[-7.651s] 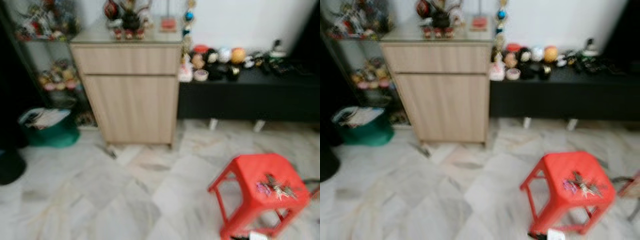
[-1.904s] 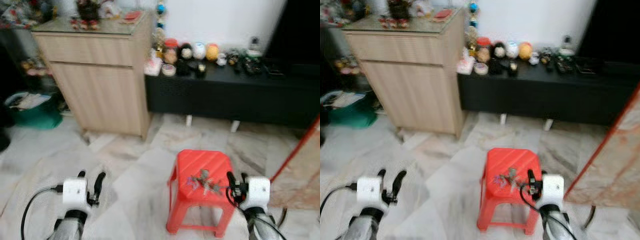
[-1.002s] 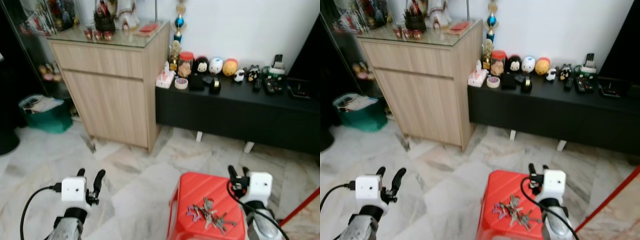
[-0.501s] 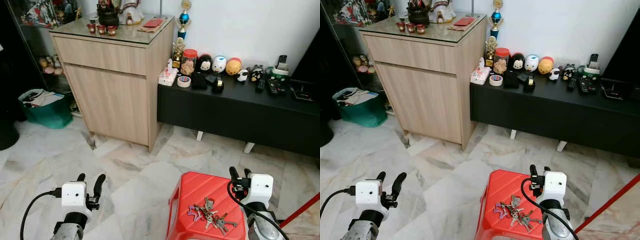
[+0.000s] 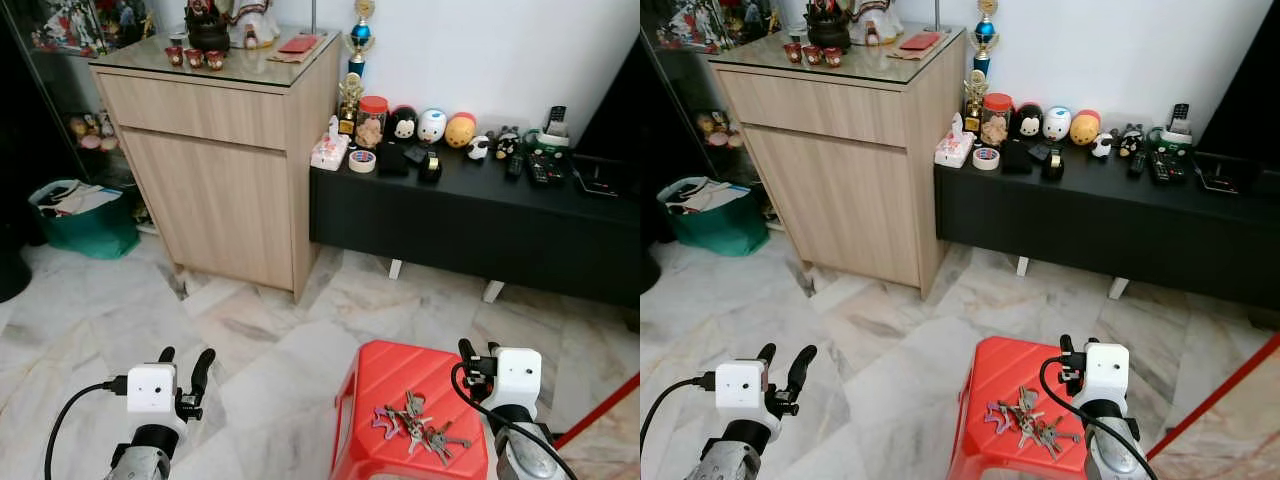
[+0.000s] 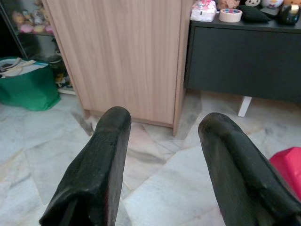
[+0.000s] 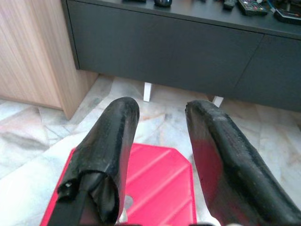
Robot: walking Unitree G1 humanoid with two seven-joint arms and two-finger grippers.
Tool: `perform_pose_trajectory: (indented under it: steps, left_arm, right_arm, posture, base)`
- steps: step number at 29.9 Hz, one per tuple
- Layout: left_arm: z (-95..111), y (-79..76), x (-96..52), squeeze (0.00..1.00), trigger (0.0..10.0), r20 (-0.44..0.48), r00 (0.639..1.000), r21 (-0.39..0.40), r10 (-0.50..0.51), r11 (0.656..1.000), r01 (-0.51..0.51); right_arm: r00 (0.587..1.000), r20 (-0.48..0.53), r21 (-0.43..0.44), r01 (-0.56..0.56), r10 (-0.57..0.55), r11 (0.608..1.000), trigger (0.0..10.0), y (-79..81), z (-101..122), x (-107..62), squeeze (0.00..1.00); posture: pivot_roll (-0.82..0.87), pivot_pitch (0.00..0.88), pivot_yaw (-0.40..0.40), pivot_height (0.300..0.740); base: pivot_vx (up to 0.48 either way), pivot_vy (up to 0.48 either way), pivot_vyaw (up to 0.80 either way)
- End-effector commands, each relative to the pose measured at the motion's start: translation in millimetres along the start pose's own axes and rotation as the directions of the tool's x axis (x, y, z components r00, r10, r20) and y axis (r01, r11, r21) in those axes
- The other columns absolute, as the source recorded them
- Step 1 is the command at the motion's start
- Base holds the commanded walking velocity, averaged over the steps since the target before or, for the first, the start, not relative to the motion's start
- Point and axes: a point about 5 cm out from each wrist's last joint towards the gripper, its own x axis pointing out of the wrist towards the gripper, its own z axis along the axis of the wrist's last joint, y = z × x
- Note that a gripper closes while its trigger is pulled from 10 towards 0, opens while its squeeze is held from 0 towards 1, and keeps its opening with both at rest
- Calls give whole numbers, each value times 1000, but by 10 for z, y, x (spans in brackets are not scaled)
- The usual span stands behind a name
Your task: Hang keys on a hook
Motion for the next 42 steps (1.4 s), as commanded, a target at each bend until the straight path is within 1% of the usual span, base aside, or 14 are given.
perform_pose_trajectory:
  steps: [1, 11, 17, 19, 20, 24, 26, 30, 35, 42]
  left_arm:
    - [-5, 1, -5, 0, 10000, -5, 1000, 2, 0, 1000, 0]
    - [-15, 6, -16, 0, 10000, -15, 1000, 3, 3, 1000, -3]
    - [-1, 4, -24, 0, 10000, -15, 1000, 13, -4, 1000, 4]
    - [-4, 14, -30, 0, 10000, -19, 1000, 16, -4, 1000, 5]
    - [-7, 22, -33, 0, 10000, -22, 1000, 17, -4, 1000, 5]
    - [-5, 22, -33, 0, 10000, -24, 1000, 18, -6, 1000, 7]
    - [-8, 16, -32, 0, 10000, -27, 1000, 18, -8, 1000, 9]
    - [-38, -7, -37, 0, 10000, -49, 999, 10, -15, 1000, 15]
    - [-69, -4, -50, 0, 10000, -66, 998, -16, 4, 1000, -5]
    - [-76, -33, -28, 0, 10000, -72, 997, -30, -7, 1000, 5]
  right_arm:
    - [1000, 14, -5, -9, 9, 1000, 10000, -5, 46, 17, 0]
    - [1000, 5, -14, -19, 19, 1000, 10000, -3, 44, 54, 0]
    - [999, -46, -16, -20, 19, 1000, 10000, -1, -6, 74, 0]
    - [998, -53, -12, -17, 16, 1000, 10000, 2, -21, 76, 0]
    - [999, -52, -14, -14, 13, 1000, 10000, 2, -25, 78, 0]
    - [999, -27, -7, -19, 19, 1000, 10000, 7, -3, 80, 0]
    - [999, -31, -11, -23, 23, 1000, 10000, 8, -4, 89, 0]
    - [999, -39, -9, -27, 26, 1000, 10000, 11, -9, 110, 0]
    - [998, -46, -2, -45, 45, 999, 10000, 41, -22, 117, 0]
    - [996, -70, -4, -57, 56, 998, 10000, 57, -71, 124, 0]
  posture:
    - [43, 0, -43, 660]
    - [49, 0, -48, 660]
    - [55, 0, -42, 660]
    - [53, 0, -40, 650]
    - [52, 0, -38, 640]
    - [52, 0, -36, 640]
    - [53, 0, -37, 640]
    - [54, 0, -38, 640]
    - [54, 0, -38, 640]
    - [49, 0, -37, 640]
  base:
    - [0, 0, 0]
    - [0, 0, 0]
    - [0, 0, 0]
    - [0, 0, 0]
    - [0, 0, 0]
    - [0, 0, 0]
    - [0, 0, 0]
    - [0, 0, 0]
    - [0, 0, 0]
    - [0, 0, 0]
